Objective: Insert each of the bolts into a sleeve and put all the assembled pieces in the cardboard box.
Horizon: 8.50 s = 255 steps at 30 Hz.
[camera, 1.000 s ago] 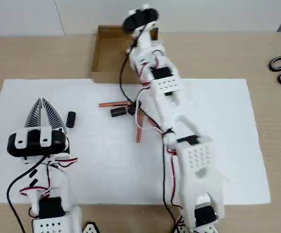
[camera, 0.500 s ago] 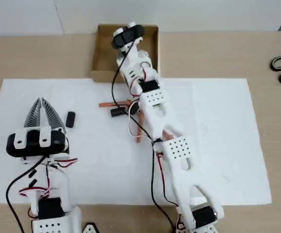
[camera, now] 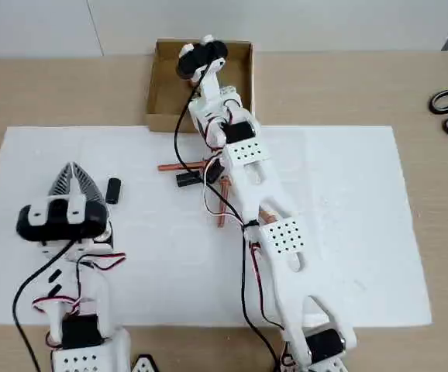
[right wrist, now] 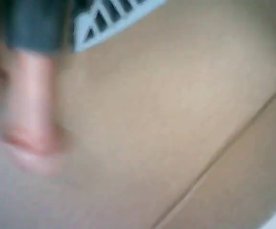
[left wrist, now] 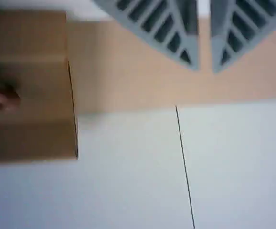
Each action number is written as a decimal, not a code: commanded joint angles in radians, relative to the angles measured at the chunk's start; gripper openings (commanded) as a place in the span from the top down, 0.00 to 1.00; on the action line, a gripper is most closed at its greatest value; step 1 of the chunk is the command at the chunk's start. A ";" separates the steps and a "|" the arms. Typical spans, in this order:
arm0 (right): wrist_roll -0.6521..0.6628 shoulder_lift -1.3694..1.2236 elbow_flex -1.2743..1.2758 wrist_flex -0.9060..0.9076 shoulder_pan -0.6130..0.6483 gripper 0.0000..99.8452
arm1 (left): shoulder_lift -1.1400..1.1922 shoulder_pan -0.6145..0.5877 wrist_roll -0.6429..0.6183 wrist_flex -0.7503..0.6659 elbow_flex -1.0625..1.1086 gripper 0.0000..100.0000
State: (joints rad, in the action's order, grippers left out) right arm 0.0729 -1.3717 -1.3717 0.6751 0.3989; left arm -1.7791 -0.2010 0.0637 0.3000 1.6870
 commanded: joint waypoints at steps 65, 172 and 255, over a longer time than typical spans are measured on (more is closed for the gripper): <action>-0.666 0.384 0.135 1.001 0.111 0.80 | 0.003 -0.347 -0.002 0.233 -0.082 0.99; -0.661 0.294 0.275 0.963 0.065 0.84 | 0.003 -0.215 0.000 0.238 -0.084 0.99; -0.368 2.091 1.666 0.591 0.033 0.99 | 0.009 0.026 -0.005 0.881 -0.410 0.99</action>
State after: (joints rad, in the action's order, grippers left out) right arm -0.2570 0.5401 0.1059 1.3993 0.4787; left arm -1.7760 -0.1811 0.0637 1.0871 1.3694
